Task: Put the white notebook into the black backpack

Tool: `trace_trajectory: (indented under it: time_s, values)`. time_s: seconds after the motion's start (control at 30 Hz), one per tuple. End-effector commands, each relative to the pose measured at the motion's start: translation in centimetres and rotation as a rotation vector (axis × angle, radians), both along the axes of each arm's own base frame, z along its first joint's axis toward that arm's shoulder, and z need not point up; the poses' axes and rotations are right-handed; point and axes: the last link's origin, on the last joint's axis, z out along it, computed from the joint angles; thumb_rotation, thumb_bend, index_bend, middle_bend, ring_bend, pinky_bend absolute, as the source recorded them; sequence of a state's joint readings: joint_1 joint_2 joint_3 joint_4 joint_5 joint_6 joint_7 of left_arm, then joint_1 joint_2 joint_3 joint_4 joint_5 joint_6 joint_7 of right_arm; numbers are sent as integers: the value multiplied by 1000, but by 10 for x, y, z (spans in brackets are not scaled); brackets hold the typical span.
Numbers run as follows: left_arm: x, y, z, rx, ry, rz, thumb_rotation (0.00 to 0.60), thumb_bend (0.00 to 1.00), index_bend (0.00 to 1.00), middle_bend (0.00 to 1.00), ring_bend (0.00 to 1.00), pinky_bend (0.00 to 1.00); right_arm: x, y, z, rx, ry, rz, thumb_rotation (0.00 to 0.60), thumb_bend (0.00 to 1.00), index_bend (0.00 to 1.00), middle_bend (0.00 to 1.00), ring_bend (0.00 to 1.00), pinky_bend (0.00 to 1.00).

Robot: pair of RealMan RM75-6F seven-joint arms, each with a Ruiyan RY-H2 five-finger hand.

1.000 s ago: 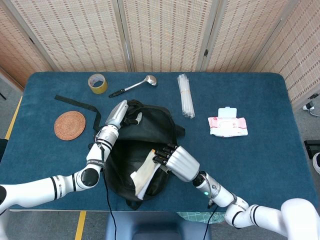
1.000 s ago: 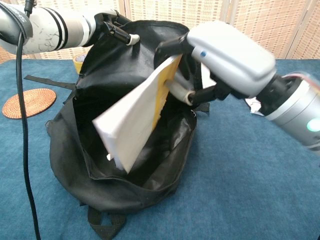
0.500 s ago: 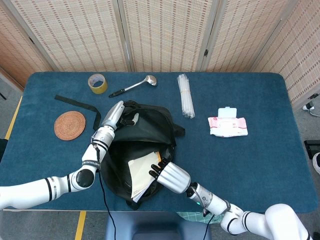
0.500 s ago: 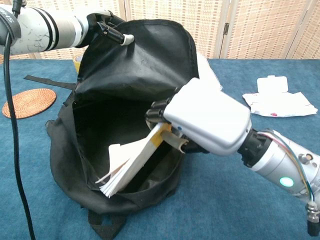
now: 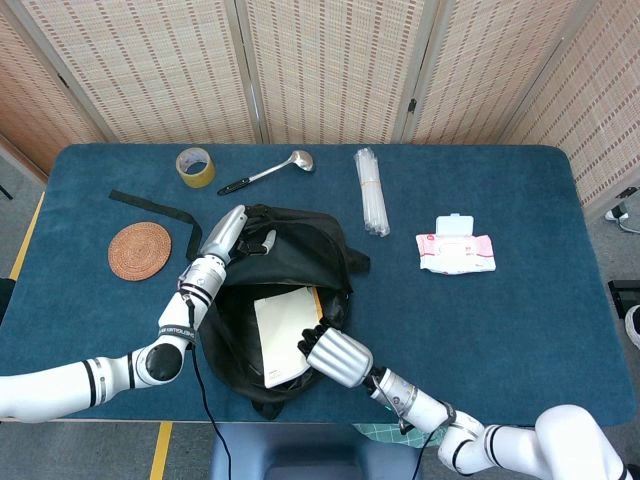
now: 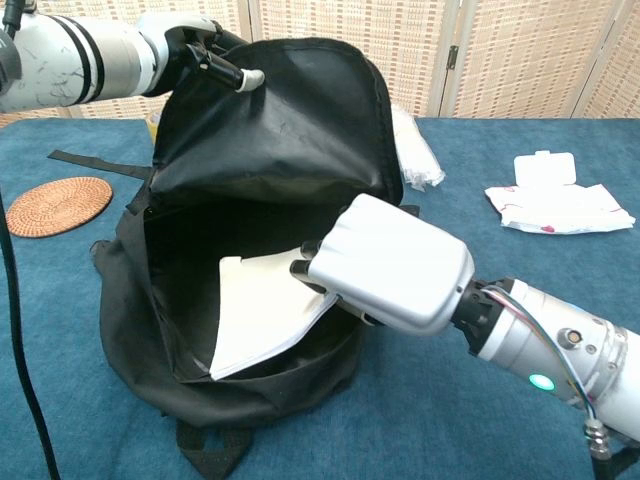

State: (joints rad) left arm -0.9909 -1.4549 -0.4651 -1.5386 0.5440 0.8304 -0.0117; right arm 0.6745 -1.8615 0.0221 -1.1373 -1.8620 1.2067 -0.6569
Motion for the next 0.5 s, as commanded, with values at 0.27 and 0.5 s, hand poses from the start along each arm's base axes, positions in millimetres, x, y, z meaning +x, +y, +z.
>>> trace_trajectory:
  time_s: [0.27,0.5]
  values:
    - [0,-4,3,-2,-5,-18,600,625,584,350,257,119,17,-18,-9,-57,50,-27,600,519,890,577,708,614]
    - [1,-6,4,-5,-9,-28,600,624,584,349,256,119,33,-31,-16,-97,56,-34,600,519,890,577,700,614]
